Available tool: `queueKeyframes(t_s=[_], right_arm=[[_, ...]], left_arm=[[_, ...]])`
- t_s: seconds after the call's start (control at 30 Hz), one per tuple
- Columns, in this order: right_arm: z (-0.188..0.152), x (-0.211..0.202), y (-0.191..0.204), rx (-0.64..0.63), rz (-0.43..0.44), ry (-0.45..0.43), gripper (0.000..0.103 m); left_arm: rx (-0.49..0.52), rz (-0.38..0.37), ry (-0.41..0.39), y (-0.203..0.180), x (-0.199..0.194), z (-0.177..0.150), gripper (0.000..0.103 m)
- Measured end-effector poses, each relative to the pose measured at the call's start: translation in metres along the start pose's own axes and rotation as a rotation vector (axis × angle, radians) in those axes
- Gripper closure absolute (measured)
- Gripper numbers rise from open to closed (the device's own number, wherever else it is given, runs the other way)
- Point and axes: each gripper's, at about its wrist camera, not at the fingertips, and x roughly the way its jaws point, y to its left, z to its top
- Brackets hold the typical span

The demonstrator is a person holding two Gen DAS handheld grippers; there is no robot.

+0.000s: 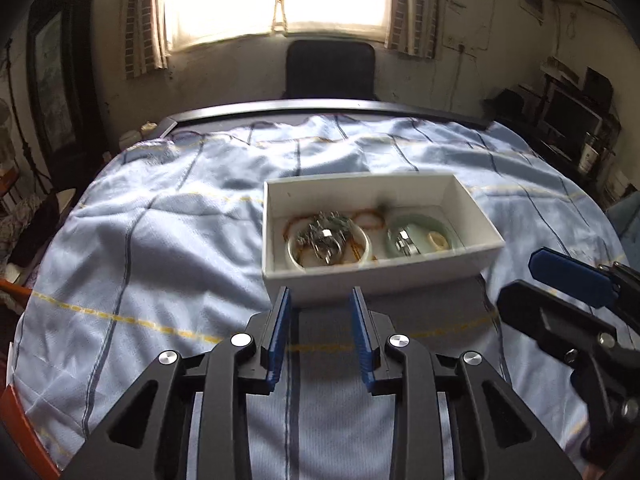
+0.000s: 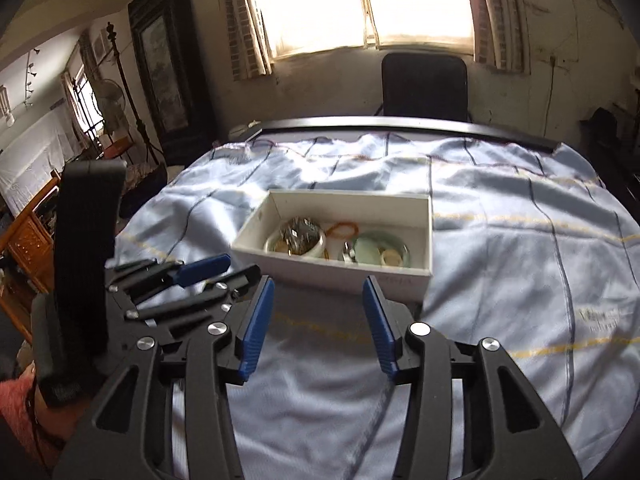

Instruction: Organize jewelry

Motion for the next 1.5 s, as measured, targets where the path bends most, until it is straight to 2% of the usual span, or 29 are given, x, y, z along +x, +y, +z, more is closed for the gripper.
queueKeyframes(t_s=[0.07, 0.1, 0.13, 0.2, 0.3, 0.53, 0.87, 1.03, 1.27, 1.33, 1.5], right_arm=[[0.004, 0.006, 0.000, -0.009, -0.022, -0.020, 0.058], [0.005, 0.011, 0.001, -0.014, -0.027, -0.026, 0.062], [0.004, 0.015, 0.000, -0.015, -0.022, -0.025, 0.073], [0.002, 0.026, -0.001, -0.023, -0.019, -0.010, 0.083], [0.001, 0.037, -0.005, -0.028, -0.016, 0.012, 0.086], [0.014, 0.031, -0.004, -0.027, -0.007, -0.018, 0.086], [0.021, 0.047, -0.019, 0.035, 0.016, 0.030, 0.086], [0.024, 0.042, -0.018, 0.033, 0.017, 0.013, 0.086], [0.025, 0.039, -0.020, 0.030, 0.007, -0.004, 0.078], [0.024, 0.041, -0.022, 0.036, -0.001, -0.002, 0.072], [0.022, 0.044, -0.023, 0.035, -0.007, 0.008, 0.069]], left_arm=[[0.000, 0.033, -0.030, 0.001, 0.003, 0.002, 0.073], [-0.001, 0.037, -0.036, 0.001, 0.005, 0.003, 0.073], [-0.005, 0.036, -0.040, 0.003, 0.008, 0.003, 0.073], [-0.004, 0.038, -0.064, 0.004, 0.010, 0.005, 0.073], [-0.003, 0.012, -0.064, 0.005, 0.011, 0.013, 0.073], [-0.002, -0.033, -0.069, 0.002, 0.008, 0.025, 0.074], [-0.017, -0.008, 0.014, 0.001, 0.029, 0.036, 0.074], [-0.016, -0.016, -0.001, 0.000, 0.027, 0.037, 0.073], [-0.019, 0.000, 0.001, 0.001, 0.031, 0.036, 0.072], [-0.021, 0.006, 0.002, 0.002, 0.032, 0.036, 0.072], [-0.024, 0.017, -0.001, 0.004, 0.033, 0.036, 0.068]])
